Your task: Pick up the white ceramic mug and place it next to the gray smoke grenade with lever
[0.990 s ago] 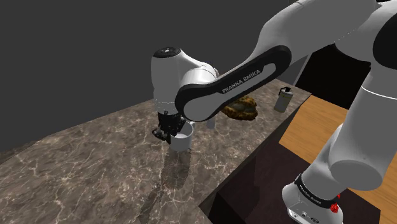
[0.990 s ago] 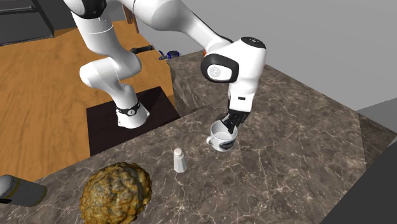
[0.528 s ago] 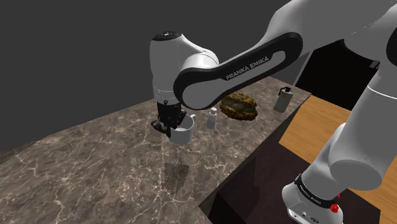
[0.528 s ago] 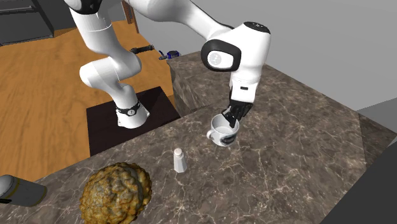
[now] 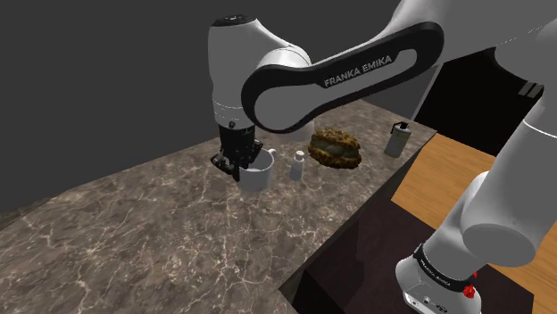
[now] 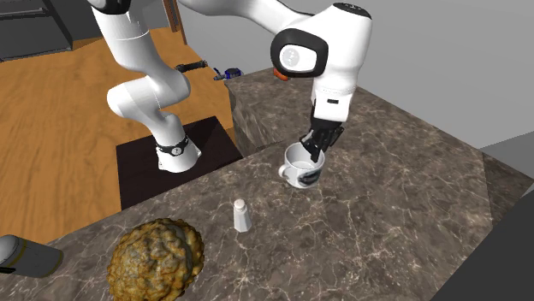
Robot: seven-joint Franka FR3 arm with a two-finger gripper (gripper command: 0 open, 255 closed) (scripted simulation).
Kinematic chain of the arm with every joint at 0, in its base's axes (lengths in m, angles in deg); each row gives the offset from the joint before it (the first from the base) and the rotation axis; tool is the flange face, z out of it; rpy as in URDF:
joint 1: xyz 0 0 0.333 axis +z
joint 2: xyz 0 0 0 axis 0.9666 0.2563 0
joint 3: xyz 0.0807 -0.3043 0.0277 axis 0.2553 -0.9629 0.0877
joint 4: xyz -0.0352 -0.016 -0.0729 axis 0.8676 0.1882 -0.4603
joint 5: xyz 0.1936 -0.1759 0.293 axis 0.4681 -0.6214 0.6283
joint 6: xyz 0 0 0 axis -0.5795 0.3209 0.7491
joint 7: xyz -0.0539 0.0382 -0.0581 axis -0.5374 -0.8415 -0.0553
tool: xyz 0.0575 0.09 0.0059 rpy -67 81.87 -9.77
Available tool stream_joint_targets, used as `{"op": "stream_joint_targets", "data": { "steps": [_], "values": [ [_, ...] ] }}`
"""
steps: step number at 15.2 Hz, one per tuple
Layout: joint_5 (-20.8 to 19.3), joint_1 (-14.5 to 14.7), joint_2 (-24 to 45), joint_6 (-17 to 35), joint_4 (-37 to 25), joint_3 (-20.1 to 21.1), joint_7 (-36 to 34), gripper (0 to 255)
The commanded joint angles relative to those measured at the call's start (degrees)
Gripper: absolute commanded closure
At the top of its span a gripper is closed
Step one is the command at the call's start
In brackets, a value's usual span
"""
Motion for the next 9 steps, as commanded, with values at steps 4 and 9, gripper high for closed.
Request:
{"op": "stream_joint_targets", "data": {
  "steps": [4,9],
  "values": [
    [0.9,-0.1,-1.2,-3.7,-2.7,0.1,0.8,255],
    [1.6,-0.2,-2.1,-7.3,-5.6,0.1,1.4,255]
  ]
}}
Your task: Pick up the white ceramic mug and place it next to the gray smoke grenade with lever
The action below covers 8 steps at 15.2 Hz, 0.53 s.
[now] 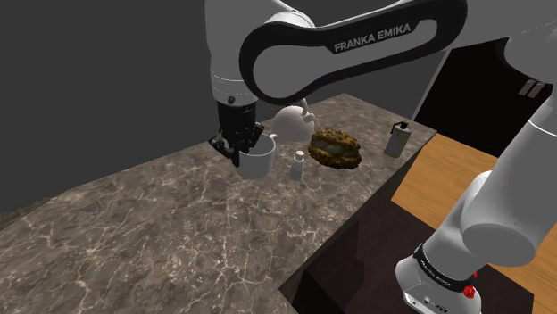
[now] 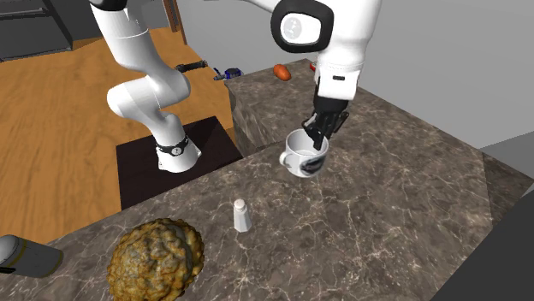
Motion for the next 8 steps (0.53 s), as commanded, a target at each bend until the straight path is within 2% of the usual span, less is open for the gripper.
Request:
{"op": "stream_joint_targets", "data": {
  "steps": [1,8],
  "values": [
    [0.2,0.0,-0.2,-1.5,-1.3,0.0,0.1,255],
    [0.6,0.0,-0.8,-6.7,-6.1,0.1,0.7,255]
  ]
}}
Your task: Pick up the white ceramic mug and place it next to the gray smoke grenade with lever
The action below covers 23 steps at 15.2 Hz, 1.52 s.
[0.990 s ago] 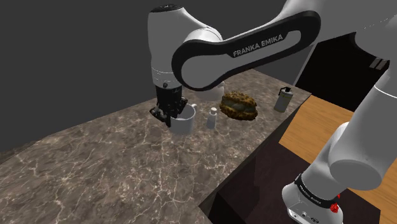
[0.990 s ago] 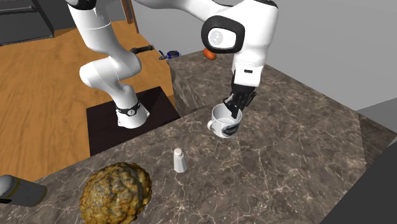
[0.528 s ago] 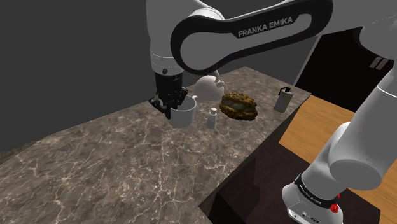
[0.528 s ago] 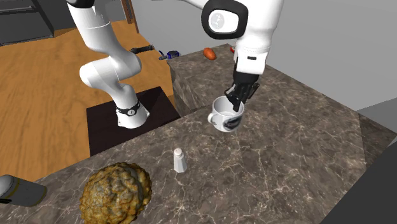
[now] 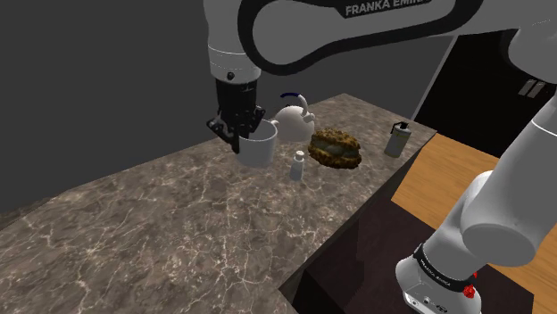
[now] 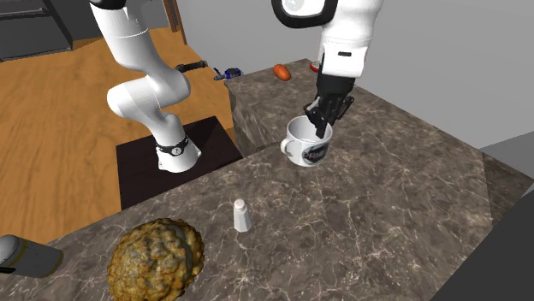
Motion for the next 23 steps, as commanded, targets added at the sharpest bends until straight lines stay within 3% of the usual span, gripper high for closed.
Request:
{"op": "stream_joint_targets", "data": {
  "steps": [1,6,14,23],
  "values": [
    [0.0,0.0,0.0,-1.6,-1.6,0.0,0.1,255],
    [0.1,0.1,0.1,-4.9,-4.9,0.1,0.3,255],
    [5.1,-5.4,-10.8,-2.3,6.6,-6.6,13.5,255],
    [6.1,-10.0,-17.5,-0.9,14.0,-15.2,27.2,255]
  ]
}}
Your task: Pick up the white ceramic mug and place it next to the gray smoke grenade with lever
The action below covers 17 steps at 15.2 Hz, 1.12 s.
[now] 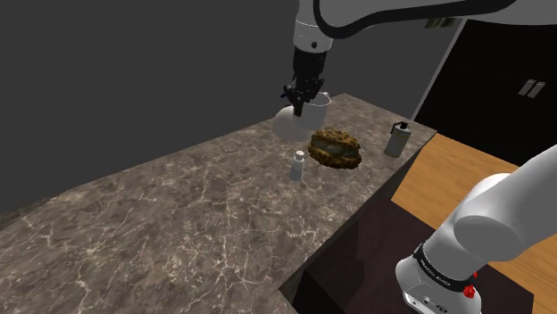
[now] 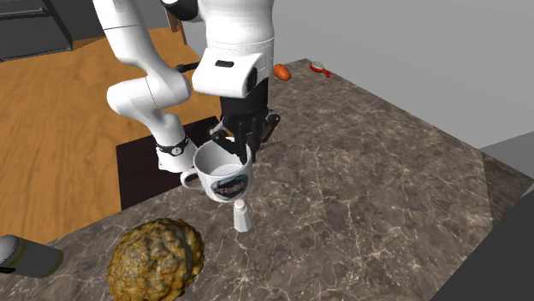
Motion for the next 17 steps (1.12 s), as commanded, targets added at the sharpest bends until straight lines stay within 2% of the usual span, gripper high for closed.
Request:
{"op": "stream_joint_targets", "data": {
  "steps": [1,9,17],
  "values": [
    [-0.1,-0.9,-1.1,0.0,1.0,-1.8,2.9,255],
    [-1.5,-5.2,-2.2,0.9,2.7,-9.3,14.2,255],
    [-3.1,-9.5,0.6,1.5,0.2,-16.5,25.0,255]
  ]
}}
